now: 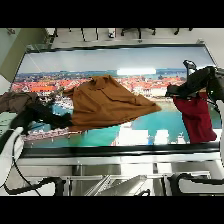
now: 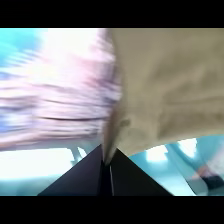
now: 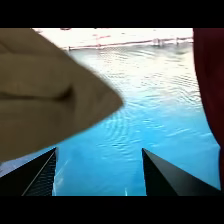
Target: Fold the shirts.
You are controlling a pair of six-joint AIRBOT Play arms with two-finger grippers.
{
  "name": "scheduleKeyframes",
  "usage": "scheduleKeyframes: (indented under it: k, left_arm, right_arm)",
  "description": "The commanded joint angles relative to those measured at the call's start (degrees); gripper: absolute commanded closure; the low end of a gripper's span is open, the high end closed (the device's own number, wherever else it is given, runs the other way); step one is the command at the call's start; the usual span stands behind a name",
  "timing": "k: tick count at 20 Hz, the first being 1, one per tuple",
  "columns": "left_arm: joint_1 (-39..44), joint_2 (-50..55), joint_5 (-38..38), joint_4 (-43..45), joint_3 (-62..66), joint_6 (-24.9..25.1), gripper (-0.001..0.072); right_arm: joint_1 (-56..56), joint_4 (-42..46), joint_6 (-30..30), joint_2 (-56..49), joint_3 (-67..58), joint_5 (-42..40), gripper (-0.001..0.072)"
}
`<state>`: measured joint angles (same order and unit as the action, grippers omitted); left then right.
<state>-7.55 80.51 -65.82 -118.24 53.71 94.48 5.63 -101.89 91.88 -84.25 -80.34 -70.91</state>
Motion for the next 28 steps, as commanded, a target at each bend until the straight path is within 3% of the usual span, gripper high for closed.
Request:
scheduleKeyframes:
  k: [1, 4, 9, 13, 15, 16, 19, 26, 27, 28]
  left_arm:
    - [-9.5, 0.0, -6.3, 7.2, 6.1, -1.6, 0.0693]
    - [-13.9, 0.0, -5.2, 7.6, 7.7, -1.6, 0.0692]
    - [-15.0, 0.0, -2.6, 7.7, 7.8, -1.5, 0.0692]
    - [-14.9, 0.0, -2.7, 7.6, 7.8, -1.5, 0.0692]
    - [-14.7, 0.0, -2.7, 7.5, 7.8, -1.6, 0.0692]
    - [-14.7, 0.0, -2.7, 7.1, 7.8, -1.6, 0.0692]
    - [-14.5, 0.0, -2.7, 7.1, 7.8, -2.6, 0.0692]
    - [-14.5, 0.0, -2.7, 7.1, 7.8, -2.6, 0.0692]
    - [-14.5, 0.0, -2.7, 7.1, 7.8, -2.6, 0.0692]
    - [-14.5, 0.0, -2.8, 7.1, 7.8, -2.6, 0.0692]
  right_arm:
    - [-0.1, -6.2, 7.8, -2.4, 0.0, -1.7, 0.0138]
    - [-0.1, -15.6, 16.3, -8.3, 0.0, -7.0, 0.0137]
    - [-0.3, -26.4, 23.7, -17.3, 1.4, -15.3, 0.0138]
    - [-2.8, -28.1, 29.9, -19.0, 6.9, -15.9, 0.0143]
    - [-4.8, -28.3, 32.3, -19.7, 8.3, -15.6, 0.0353]
    - [-5.9, -28.3, 32.9, -20.3, 8.4, -15.5, 0.0364]
    - [-7.7, -28.4, 33.3, -22.3, 8.3, -13.6, 0.0264]
    - [-8.1, -32.1, 33.4, -22.7, 8.3, -12.9, 0.0274]
    - [-8.3, -32.3, 33.6, -22.7, 8.2, -13.3, 0.0243]
    - [-8.2, -32.1, 34.2, -22.7, 8.0, -14.0, 0.0147]
